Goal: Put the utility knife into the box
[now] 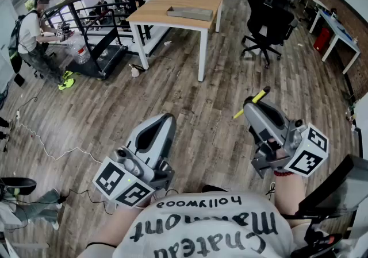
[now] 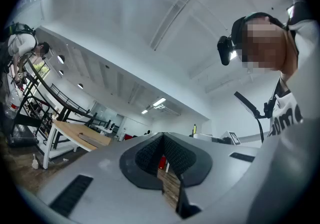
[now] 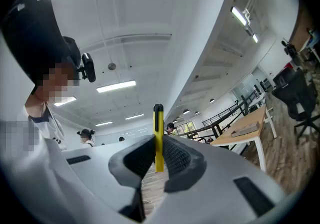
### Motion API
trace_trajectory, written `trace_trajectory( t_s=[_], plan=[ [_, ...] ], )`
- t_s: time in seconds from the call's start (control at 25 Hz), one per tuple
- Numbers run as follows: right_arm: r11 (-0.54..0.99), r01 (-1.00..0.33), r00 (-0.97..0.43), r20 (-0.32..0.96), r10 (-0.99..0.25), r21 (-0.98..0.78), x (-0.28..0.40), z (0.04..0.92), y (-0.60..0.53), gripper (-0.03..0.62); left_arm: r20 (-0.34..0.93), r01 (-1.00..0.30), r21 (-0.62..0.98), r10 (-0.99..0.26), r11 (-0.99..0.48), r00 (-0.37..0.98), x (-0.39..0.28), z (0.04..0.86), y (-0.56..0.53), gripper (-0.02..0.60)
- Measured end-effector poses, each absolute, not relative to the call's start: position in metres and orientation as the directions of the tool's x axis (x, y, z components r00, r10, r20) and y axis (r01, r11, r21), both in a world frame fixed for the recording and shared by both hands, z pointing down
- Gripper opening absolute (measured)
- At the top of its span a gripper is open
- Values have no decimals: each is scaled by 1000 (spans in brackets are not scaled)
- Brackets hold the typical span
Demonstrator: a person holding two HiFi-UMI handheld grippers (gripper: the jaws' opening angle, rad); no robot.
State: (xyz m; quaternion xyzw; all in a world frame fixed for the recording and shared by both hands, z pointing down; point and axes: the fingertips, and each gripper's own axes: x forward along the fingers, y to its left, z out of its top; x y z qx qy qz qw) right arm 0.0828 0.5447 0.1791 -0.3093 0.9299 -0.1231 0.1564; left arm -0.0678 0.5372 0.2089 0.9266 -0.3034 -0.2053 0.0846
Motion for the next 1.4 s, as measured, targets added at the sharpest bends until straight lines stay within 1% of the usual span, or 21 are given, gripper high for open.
trace_trajectory(
  t_s=[0.8, 1.12, 1.4],
  plan=[
    [776, -551, -763, -191, -617, -307, 83, 180, 540, 34, -336, -522, 274, -589, -807, 735, -63, 208, 530, 2],
    [780, -535, -768, -199, -609, -324, 98, 185, 535, 34, -331, -539, 280, -606, -795, 723, -51, 213, 526, 2],
    [798, -505, -790, -196, -581, -329, 118, 189, 527, 34, -331, -558, 270, -620, -785, 711, -27, 215, 520, 2]
  ],
)
